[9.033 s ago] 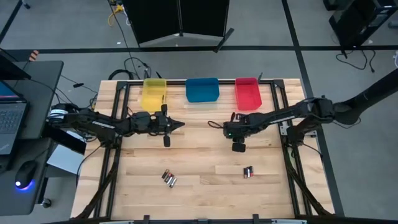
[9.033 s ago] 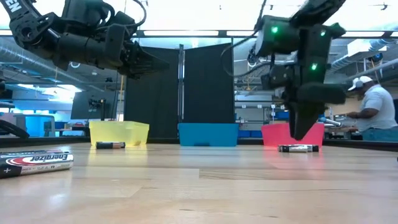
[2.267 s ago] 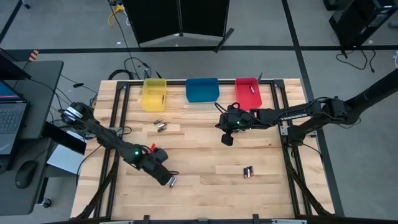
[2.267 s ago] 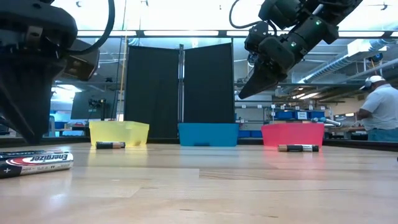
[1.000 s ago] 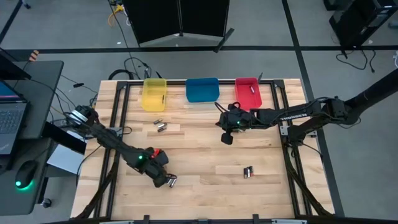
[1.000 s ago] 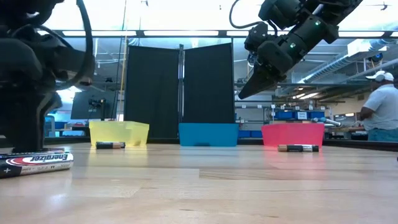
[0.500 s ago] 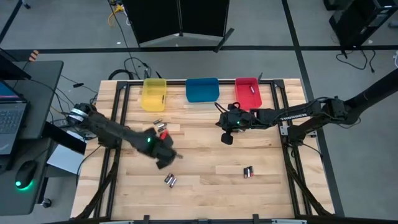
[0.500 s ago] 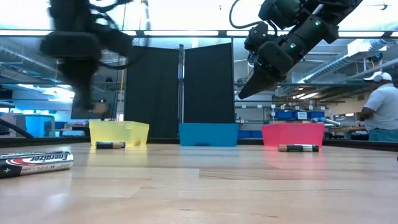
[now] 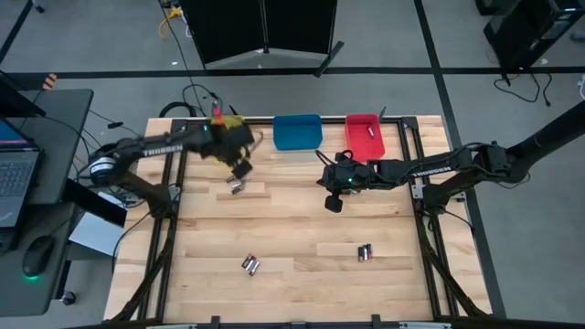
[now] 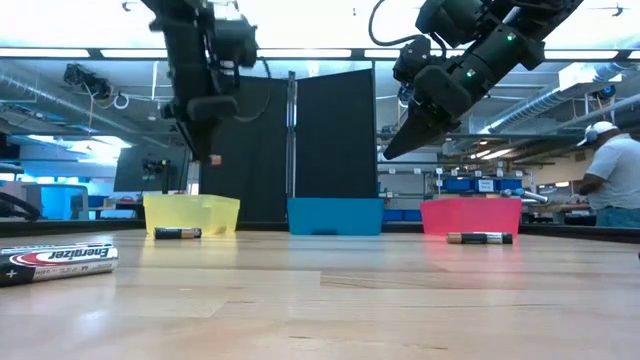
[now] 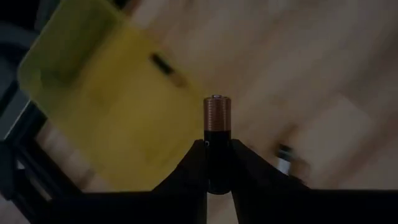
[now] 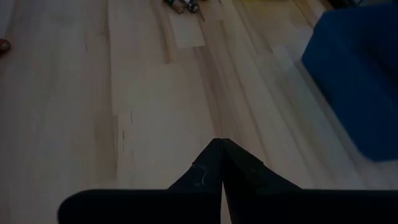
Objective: Sort batteries
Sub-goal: Put the black battery into the yellow bin
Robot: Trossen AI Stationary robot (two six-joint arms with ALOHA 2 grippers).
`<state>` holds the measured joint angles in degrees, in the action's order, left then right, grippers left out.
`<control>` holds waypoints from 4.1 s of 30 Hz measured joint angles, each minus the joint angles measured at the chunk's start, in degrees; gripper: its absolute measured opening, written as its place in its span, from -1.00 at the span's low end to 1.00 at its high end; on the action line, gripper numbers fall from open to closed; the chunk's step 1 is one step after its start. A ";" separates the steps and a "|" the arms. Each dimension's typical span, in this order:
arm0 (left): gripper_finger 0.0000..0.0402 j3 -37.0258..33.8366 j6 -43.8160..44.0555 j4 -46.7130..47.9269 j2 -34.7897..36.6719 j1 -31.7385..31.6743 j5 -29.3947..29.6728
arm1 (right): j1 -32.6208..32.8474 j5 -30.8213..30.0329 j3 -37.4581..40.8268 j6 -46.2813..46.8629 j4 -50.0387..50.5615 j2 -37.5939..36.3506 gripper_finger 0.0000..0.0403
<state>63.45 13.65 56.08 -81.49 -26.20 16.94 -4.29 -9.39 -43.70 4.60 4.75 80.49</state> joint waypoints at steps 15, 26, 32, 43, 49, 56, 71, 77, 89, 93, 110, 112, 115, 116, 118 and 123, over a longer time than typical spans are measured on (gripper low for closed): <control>-0.78 -0.08 -10.24 -13.16 -13.62 -22.40 -10.20 | 0.50 0.00 0.00 0.84 0.02 0.00 -0.91; -0.78 -0.08 -10.57 -15.95 -21.74 -24.88 -10.12 | 0.50 0.00 0.00 1.40 0.00 0.02 -0.92; -0.71 -0.04 -11.76 -16.21 -21.87 -24.83 -10.33 | 0.50 0.00 0.00 1.42 0.02 0.02 -0.91; -0.34 1.25 -12.13 -16.46 -19.71 -23.67 -9.32 | 0.50 0.00 0.00 1.42 0.02 0.02 -0.90; -0.40 0.38 -11.99 -18.54 -12.99 -21.71 -5.44 | 0.50 0.00 0.00 1.06 0.04 0.02 -0.90; -0.60 -6.49 -8.96 -31.15 -0.97 -15.43 -4.87 | 0.50 0.00 0.00 0.11 -0.19 0.02 -0.93; -0.79 -32.55 -7.01 -69.02 12.90 4.51 -5.02 | 0.85 0.01 6.45 -0.29 -15.07 0.02 -0.92; -0.82 -40.69 -13.30 -88.87 12.98 8.31 -2.32 | 0.85 0.02 7.45 0.76 -16.02 0.02 -0.90; -0.84 -43.45 -11.93 -92.66 12.98 7.46 -0.62 | 0.96 0.52 7.48 3.27 -16.75 0.02 -0.91; -0.84 -43.49 -11.97 -91.48 12.94 7.77 -13.53 | 0.96 2.95 7.48 4.83 -16.76 0.02 -0.91; -0.98 -43.49 -15.01 -97.06 11.79 19.82 -17.32 | 4.38 4.71 -3.42 9.40 11.44 0.02 -0.69; -0.98 -43.59 -15.19 -99.23 10.85 20.37 -17.24 | 5.45 4.70 -4.78 9.44 14.58 0.02 -0.61; -0.98 -44.12 -15.70 -105.12 7.38 20.66 -17.10 | 6.20 4.63 -6.26 10.89 19.07 0.02 -0.47; -0.98 -44.19 -15.76 -106.56 5.93 20.66 -17.08 | 6.15 4.52 -6.43 11.15 20.24 0.02 -0.42; -0.98 -44.19 -15.68 -109.40 3.02 20.66 -17.04 | 5.38 4.23 -6.49 10.65 22.24 0.02 -0.32; -0.98 -44.19 -14.64 -115.94 -2.64 20.72 -17.04 | 2.03 3.43 -6.49 7.12 26.22 0.02 -0.10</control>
<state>19.27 -0.99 -59.86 -84.13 -5.48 -0.10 -2.26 -5.96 -50.19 11.73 30.98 80.51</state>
